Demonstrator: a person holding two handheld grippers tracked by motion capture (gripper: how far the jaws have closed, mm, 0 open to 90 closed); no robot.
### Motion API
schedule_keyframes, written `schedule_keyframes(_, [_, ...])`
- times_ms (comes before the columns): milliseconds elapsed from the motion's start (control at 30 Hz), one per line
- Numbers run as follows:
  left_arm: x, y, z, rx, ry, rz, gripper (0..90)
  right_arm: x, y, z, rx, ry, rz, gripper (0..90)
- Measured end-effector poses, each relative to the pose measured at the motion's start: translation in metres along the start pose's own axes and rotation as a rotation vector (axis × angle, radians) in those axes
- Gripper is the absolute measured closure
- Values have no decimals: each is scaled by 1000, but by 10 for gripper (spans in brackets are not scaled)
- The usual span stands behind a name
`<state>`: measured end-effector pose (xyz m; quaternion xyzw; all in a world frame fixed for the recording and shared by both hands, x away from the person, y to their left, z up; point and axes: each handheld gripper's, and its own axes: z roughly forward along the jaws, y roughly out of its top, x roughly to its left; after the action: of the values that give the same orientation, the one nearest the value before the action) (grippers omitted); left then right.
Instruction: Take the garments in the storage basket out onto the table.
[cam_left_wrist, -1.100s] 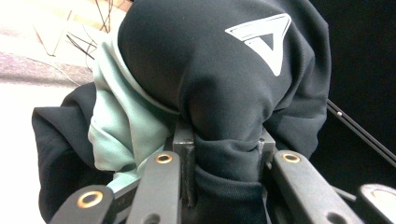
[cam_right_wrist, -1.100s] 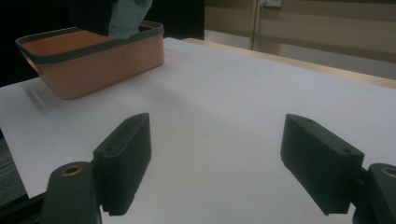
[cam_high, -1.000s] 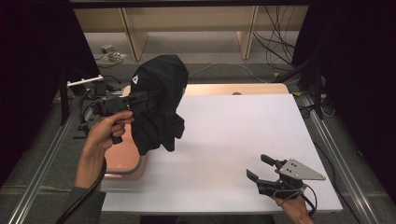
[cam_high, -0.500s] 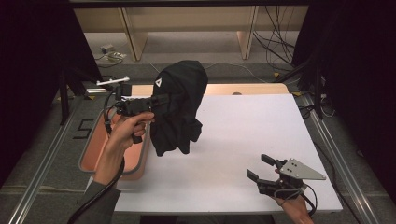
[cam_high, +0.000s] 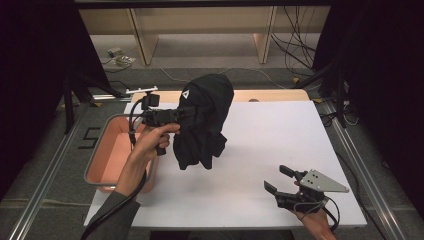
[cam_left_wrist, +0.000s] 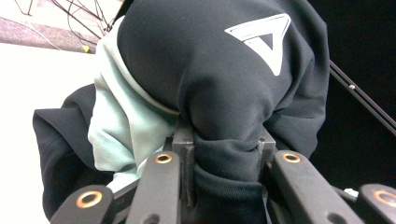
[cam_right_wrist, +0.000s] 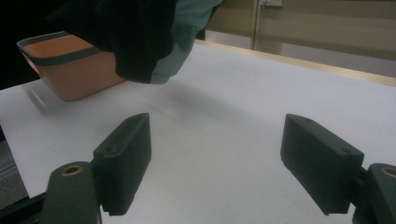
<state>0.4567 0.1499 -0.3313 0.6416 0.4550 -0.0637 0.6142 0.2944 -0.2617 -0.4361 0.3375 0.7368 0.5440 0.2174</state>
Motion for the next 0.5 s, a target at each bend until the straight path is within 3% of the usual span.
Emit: schedule_keyframes(500, [3,-19,33,29,62,-8,714,1,0,0,-1,2,4,252])
